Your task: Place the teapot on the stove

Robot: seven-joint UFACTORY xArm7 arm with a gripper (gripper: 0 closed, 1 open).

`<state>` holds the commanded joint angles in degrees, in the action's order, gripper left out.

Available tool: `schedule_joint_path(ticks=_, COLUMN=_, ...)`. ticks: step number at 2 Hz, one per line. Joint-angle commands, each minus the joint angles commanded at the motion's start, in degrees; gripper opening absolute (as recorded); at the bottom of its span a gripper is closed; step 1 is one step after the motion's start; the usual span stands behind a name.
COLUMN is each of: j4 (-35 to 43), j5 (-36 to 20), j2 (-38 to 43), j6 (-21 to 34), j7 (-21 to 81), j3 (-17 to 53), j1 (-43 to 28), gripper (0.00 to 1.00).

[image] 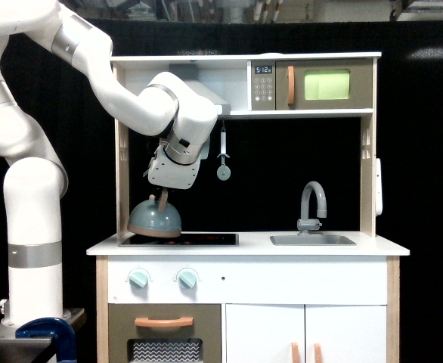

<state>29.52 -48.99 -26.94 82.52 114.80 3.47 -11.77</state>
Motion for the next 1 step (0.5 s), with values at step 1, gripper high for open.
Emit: schedule_joint_path(ticks=1, j4=1.39, j5=-2.53, j2=3.29, j6=-3.37, j7=-0.25, j3=-0.94, j1=-2.94, gripper=0.0)
